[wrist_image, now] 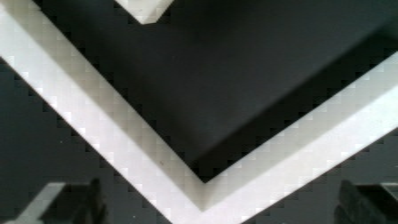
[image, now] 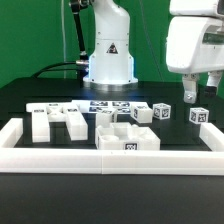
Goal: Assemble chair
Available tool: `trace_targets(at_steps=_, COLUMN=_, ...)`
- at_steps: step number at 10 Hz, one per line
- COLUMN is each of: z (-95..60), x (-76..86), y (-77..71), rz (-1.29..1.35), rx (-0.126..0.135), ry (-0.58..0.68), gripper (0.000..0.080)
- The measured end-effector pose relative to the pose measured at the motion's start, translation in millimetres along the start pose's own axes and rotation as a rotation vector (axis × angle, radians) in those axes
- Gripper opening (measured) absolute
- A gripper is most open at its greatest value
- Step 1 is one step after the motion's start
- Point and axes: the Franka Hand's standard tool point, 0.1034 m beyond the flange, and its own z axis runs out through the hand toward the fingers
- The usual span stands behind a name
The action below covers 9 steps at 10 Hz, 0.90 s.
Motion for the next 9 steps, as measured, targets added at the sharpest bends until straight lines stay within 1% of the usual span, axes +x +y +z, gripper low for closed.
trace_targets(at_steps=7, z=0.3, x=-1.1, y=0.5, rz=0.032, rx=0.002, ry=-0.001, gripper=0.065)
trace_targets(at_steps=8, z=1.8, x=-6.1, y=3.6, rz=0.074, rx=0.002, ry=-0.009, gripper=0.065)
trace_targets(at_steps=9, z=3.7, x=-13.5, y=7.6, rz=0.138, rx=0.011, ry=-0.021, gripper=0.065)
